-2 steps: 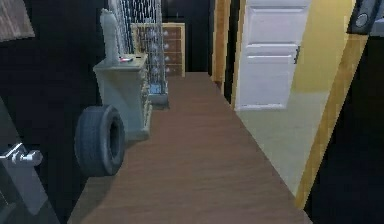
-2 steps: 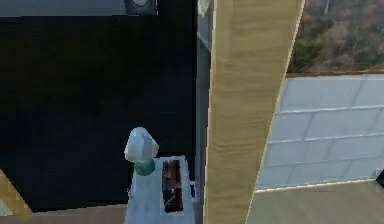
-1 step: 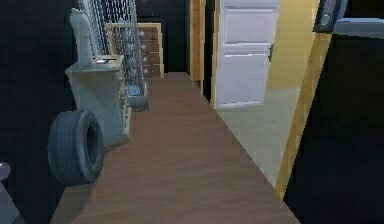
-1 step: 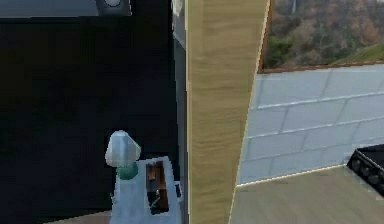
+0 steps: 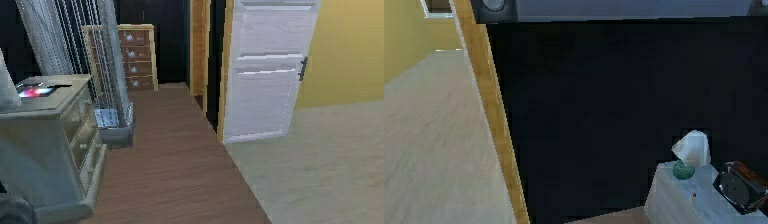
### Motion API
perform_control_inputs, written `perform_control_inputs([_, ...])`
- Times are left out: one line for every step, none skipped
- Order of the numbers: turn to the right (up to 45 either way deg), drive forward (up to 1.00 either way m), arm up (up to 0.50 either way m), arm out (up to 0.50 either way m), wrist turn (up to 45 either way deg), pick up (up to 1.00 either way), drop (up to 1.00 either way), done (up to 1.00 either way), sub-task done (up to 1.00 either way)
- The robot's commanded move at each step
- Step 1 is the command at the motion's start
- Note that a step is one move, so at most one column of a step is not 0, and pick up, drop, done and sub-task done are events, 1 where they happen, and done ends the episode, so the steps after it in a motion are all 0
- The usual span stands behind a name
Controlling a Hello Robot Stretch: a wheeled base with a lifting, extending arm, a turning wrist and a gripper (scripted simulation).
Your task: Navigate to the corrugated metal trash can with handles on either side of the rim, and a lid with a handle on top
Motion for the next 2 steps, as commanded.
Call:
perform_control_inputs([6.0, 0.00, 0.00, 0.00, 0.0, 0.00, 0.00, 0.00, 0.00])
perform_control_inputs([0.0, 0.25, 0.00, 0.00, 0.0, 0.00, 0.00, 0.00, 0.00])
